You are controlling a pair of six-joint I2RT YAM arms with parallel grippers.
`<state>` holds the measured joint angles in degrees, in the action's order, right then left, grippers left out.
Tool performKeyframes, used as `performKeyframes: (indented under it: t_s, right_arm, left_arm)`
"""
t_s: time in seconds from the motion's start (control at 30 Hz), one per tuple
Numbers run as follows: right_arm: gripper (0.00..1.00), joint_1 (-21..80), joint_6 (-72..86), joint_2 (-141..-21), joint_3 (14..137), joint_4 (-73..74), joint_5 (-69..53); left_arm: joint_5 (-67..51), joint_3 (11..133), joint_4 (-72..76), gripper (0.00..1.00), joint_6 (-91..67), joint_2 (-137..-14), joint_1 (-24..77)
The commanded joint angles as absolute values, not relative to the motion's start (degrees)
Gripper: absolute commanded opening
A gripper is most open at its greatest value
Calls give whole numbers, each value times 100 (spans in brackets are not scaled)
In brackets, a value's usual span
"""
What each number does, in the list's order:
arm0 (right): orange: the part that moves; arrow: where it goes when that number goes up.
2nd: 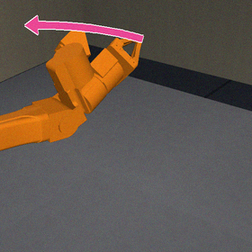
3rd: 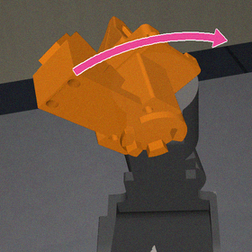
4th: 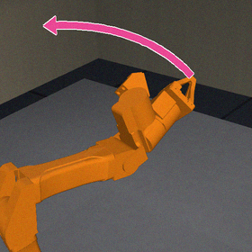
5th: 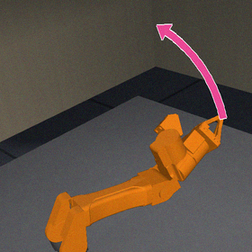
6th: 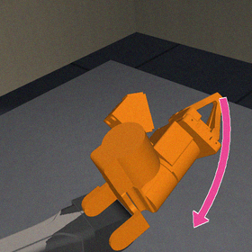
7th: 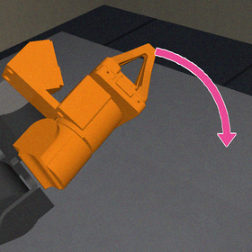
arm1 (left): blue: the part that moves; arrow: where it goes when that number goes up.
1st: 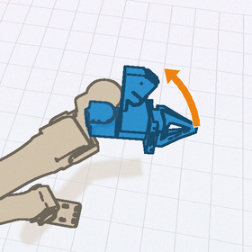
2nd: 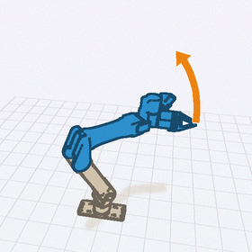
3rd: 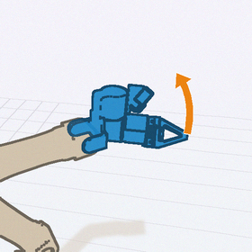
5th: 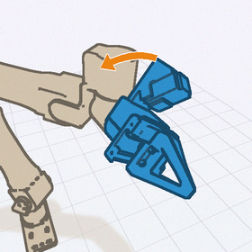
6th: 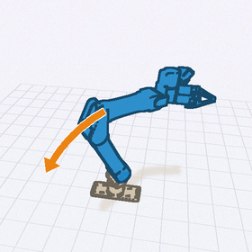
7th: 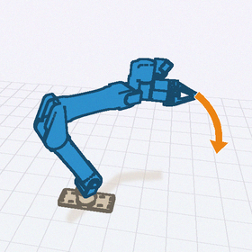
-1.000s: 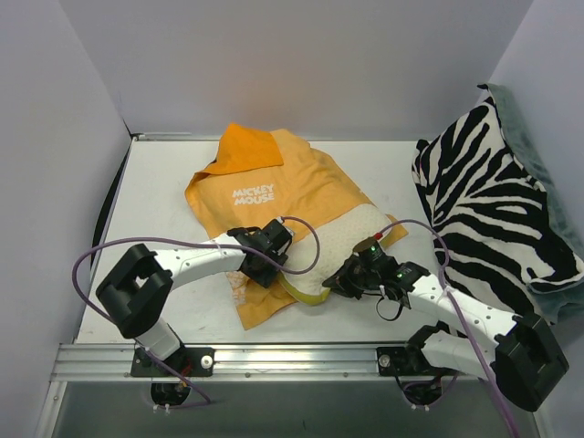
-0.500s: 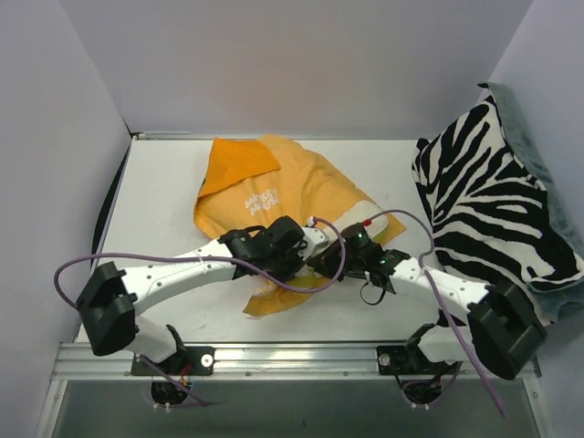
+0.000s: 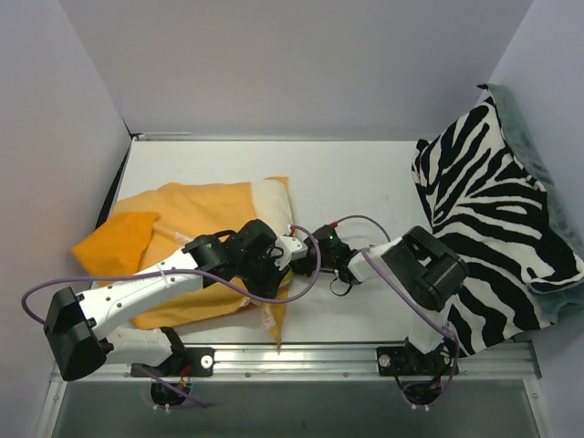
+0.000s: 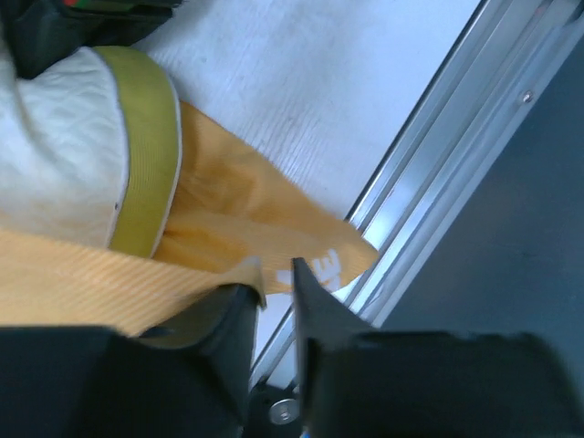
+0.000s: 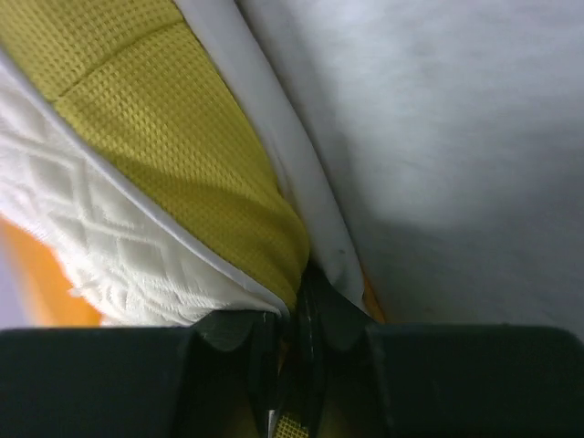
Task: Put the pillow into the pillowcase
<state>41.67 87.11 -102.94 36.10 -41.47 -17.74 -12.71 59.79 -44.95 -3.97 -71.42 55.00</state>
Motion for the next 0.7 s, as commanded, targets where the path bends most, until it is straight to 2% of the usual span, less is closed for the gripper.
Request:
performKeyframes:
  t_s: [0.0,0.03,0.07,0.13,0.27,0.3,0.37,0.43,0.53,0.57,0.63,0.67]
  right_arm:
    - [0,4359,9149,-10784,3761,-5255,-1951]
    - [0,4368,9080,-10775,3814,-5221,-2012]
    - [0,4377,9001,-10758,3893,-5090,-2091]
    - [0,4377,8703,-10697,4155,-4870,-2450]
    - [0,4447,7860,-10389,4473,-3547,-2742]
    - [1,4482,7692,-10310,4535,-3264,-2751]
    - [2,4570,7515,-10108,4483,-2858,-2803]
    - [5,4641,7611,-9993,4343,-3005,-2935]
    - [26,4606,7936,-9749,3886,-3567,-3234]
    - [45,4579,7971,-9617,3763,-3525,-3208]
    - [50,4448,7884,-8950,3367,-3175,-2919]
    - [51,4378,7805,-8678,3253,-2503,-2718]
  left_arm:
    - [-1320,5898,-4280,36,-466,-6865,5563]
    - [-1179,5819,-4324,49,-483,-6786,5581]
    - [-943,5784,-4333,54,-527,-6681,5590]
    - [-696,5704,-4324,75,-720,-6329,5590]
    - [435,5695,-4280,84,-1422,-6021,5406]
    - [561,5721,-4254,84,-1685,-6142,5344]
    - [816,5835,-4254,93,-1863,-6406,5370]
    - [1106,5932,-4210,94,-1802,-6871,5484]
    - [1344,5828,-4140,96,-1521,-7469,5467]
    - [1371,5758,-4070,96,-1442,-7584,5458]
    - [1397,5617,-4008,96,-1380,-7865,5441]
    - [1458,5547,-3982,97,-1406,-7936,5432]
